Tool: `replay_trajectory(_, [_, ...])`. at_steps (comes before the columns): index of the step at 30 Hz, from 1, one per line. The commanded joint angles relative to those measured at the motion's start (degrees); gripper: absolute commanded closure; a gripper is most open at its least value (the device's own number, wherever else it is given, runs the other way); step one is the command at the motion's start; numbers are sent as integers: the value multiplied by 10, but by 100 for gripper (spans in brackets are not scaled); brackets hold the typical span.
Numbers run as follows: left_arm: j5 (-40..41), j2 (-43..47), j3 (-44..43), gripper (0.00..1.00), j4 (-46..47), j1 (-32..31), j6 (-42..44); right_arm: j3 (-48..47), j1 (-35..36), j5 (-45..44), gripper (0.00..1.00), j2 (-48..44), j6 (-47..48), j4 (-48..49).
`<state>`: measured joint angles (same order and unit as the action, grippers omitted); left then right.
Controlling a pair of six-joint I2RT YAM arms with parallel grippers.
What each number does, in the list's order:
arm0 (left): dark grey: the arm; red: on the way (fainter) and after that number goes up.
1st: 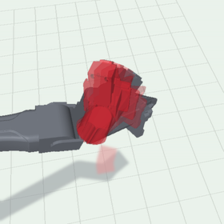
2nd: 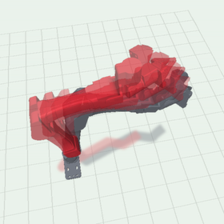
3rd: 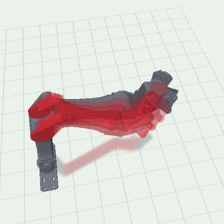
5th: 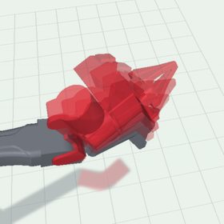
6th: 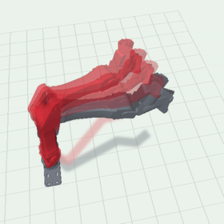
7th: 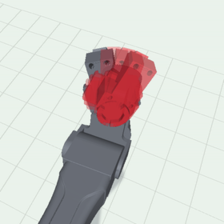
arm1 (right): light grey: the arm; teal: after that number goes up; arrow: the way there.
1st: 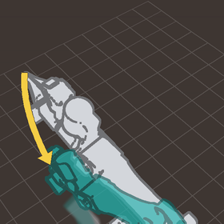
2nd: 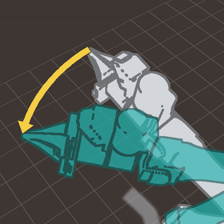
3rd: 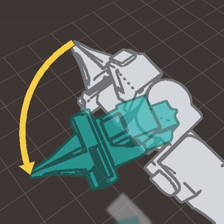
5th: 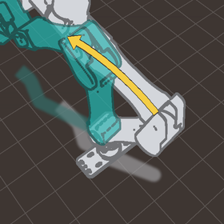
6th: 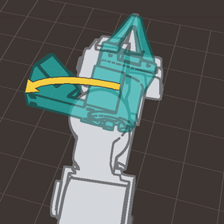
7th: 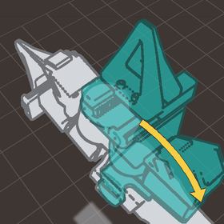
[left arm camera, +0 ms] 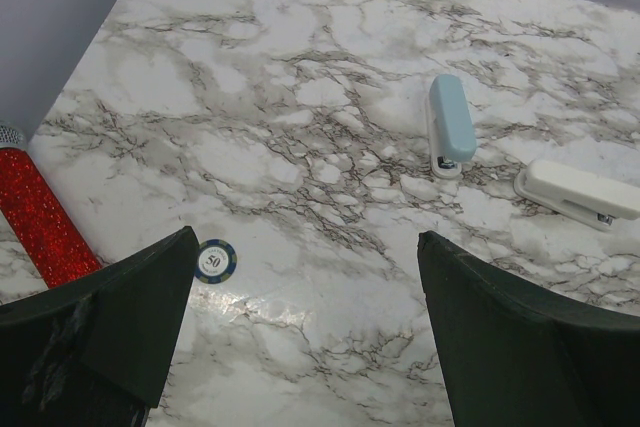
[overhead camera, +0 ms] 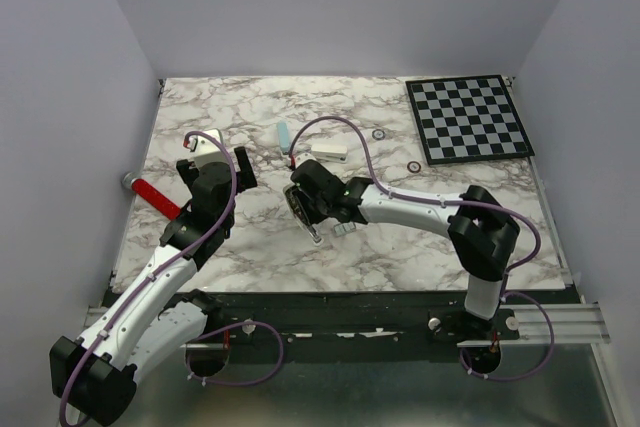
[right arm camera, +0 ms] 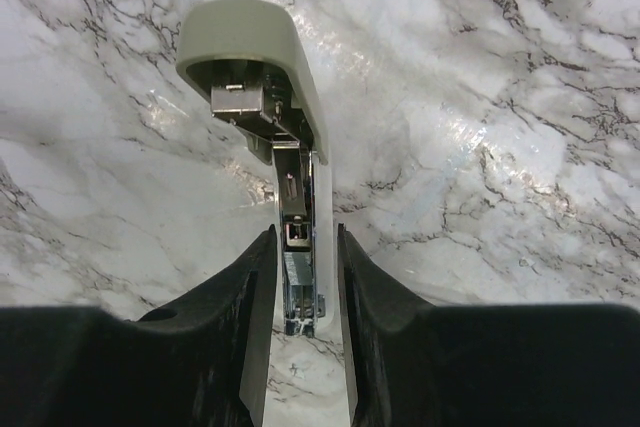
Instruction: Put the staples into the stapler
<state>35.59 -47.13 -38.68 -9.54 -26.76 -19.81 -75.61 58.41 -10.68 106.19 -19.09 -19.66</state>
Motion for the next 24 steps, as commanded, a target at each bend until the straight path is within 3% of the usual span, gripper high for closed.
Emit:
replay_trajectory(1, [4,10,-5,1,-1,-3,-3,-20,-2,-8,62,24,10,-14])
replay_trajectory(14, [-1,12,-4,1,0,-3,-2,5,-3,3,62,35,6,-35])
replay_trajectory(24, [-12,11,-3,1,3,-3,-1,39,-2,19,62,-19,3,-62])
